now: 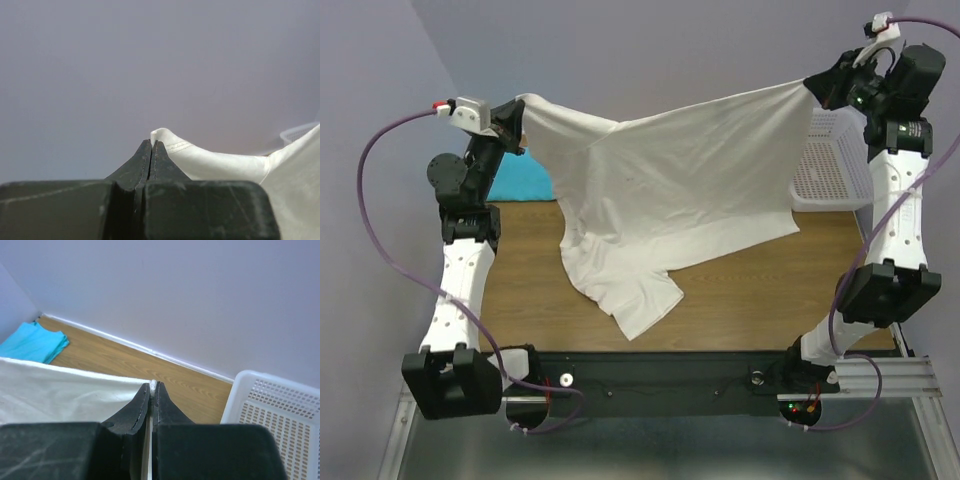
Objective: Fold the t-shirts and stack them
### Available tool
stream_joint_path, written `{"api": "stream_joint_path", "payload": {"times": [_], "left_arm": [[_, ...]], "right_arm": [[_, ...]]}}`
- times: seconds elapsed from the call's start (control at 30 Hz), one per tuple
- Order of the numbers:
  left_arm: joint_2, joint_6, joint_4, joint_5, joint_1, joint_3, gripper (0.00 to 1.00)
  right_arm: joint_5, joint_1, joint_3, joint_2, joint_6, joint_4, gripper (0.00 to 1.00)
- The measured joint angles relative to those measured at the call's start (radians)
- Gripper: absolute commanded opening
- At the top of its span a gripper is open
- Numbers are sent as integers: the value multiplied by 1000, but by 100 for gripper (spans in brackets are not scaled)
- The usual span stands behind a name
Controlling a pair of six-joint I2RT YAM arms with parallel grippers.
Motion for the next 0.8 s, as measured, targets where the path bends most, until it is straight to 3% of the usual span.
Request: {"api": "stream_joint_path", "payload": {"times": [0.2, 0.4, 0.8], "left_arm": [[-171, -11, 69, -48, 0, 1, 0], [-257, -13, 80, -135, 1, 66, 0], [-390, -14, 112, -265, 1, 373, 0]], "right_arm": [[-14, -7, 81, -67, 39, -4, 1], [28, -10, 353, -74, 82, -24, 1], [261, -10, 651, -263, 89, -13, 1]]}}
